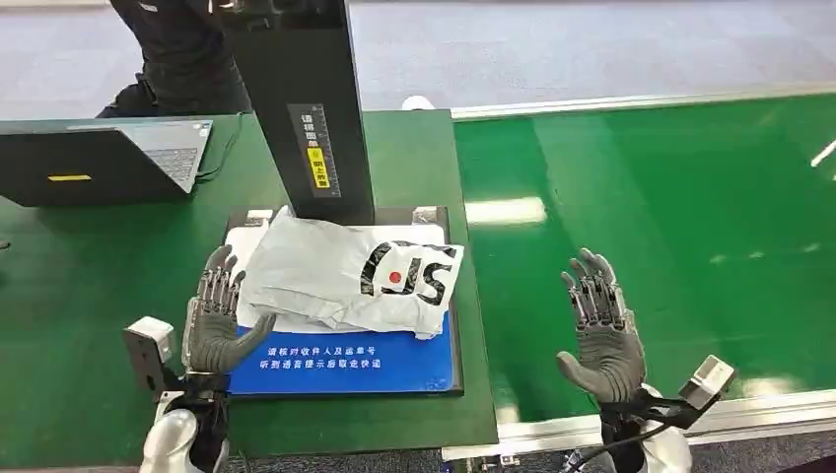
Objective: Moved the parcel from conveyor to table for the left to box.
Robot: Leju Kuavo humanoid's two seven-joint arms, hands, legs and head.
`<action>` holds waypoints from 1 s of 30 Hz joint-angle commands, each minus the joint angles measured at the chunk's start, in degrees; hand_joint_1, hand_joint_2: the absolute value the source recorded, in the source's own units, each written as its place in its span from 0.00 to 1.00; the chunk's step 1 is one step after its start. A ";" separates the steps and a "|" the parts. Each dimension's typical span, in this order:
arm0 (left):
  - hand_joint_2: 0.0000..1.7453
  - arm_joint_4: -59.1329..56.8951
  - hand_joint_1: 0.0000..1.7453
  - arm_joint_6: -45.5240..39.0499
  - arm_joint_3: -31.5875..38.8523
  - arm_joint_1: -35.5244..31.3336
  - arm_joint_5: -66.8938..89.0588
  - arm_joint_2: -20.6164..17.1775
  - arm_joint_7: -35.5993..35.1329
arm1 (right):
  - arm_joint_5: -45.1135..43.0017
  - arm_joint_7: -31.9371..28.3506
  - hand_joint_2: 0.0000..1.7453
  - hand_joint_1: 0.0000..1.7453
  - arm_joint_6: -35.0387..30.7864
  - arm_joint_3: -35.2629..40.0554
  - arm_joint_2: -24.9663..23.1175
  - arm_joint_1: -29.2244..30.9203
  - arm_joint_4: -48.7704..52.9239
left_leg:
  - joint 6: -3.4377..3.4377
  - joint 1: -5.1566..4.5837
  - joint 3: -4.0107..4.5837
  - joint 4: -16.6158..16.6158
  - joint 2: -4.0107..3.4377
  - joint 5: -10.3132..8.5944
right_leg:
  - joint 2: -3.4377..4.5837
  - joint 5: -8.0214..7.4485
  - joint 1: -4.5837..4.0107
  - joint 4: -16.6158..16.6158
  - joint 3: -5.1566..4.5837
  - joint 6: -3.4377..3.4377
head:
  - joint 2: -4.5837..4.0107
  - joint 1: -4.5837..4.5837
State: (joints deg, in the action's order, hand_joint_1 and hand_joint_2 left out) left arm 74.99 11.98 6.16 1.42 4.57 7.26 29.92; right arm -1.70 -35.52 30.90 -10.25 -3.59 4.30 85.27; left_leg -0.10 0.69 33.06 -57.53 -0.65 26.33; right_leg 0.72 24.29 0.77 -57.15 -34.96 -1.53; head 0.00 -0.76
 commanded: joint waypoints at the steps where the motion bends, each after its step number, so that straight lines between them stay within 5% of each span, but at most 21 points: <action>1: 1.00 0.26 0.00 -1.24 -1.53 -1.03 3.12 0.27 -0.14 | 5.11 1.54 1.00 0.00 -4.07 -2.88 -4.09 -2.16 3.94 | -0.01 -0.03 -0.08 0.03 0.11 -0.01 | -0.12 0.02 0.01 -0.02 0.05 0.07 | 0.00 0.00; 12: 1.00 0.40 0.00 -7.78 -7.83 -1.80 13.87 0.54 0.47 | 4.46 2.18 1.00 0.00 -4.10 -3.77 -4.80 -2.10 3.03 | 0.00 -0.06 -0.15 0.08 0.17 -0.02 | -0.19 0.04 0.05 0.00 0.12 0.10 | 0.00 0.00; 13: 1.00 -0.18 0.00 -15.71 -9.73 -2.35 22.06 -0.19 -0.51 | 4.33 2.44 1.00 0.00 -4.17 -3.84 -4.91 -2.07 3.06 | 0.00 -0.08 -0.18 0.10 0.21 -0.03 | -0.23 0.04 0.07 0.01 0.15 0.11 | 0.00 0.00; 21: 1.00 -5.42 0.00 -28.38 -15.68 -5.35 42.45 -2.71 -7.96 | 4.22 2.76 1.00 0.00 -3.92 -3.61 -4.83 -1.55 2.20 | -0.01 -0.06 -0.17 0.12 0.15 -0.05 | -0.16 0.00 0.04 0.04 0.13 0.09 | 0.00 0.00; 30: 1.00 -9.74 0.00 -25.99 -16.33 -7.84 50.97 -4.44 -12.66 | 3.90 2.97 1.00 0.00 -3.66 -4.98 -5.08 -1.46 2.55 | -0.01 -0.07 -0.20 0.14 0.12 -0.05 | -0.14 0.00 0.05 0.04 0.14 0.10 | -0.02 0.00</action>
State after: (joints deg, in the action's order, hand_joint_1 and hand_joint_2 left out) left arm 73.26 -17.24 -7.28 -2.54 53.55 6.45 18.60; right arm 2.47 -32.72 26.86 -12.55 -7.10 1.99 89.31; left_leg -0.10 0.68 33.04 -57.54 -0.65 26.33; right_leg 0.73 24.28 0.78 -57.15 -34.95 -1.53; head -0.02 -0.77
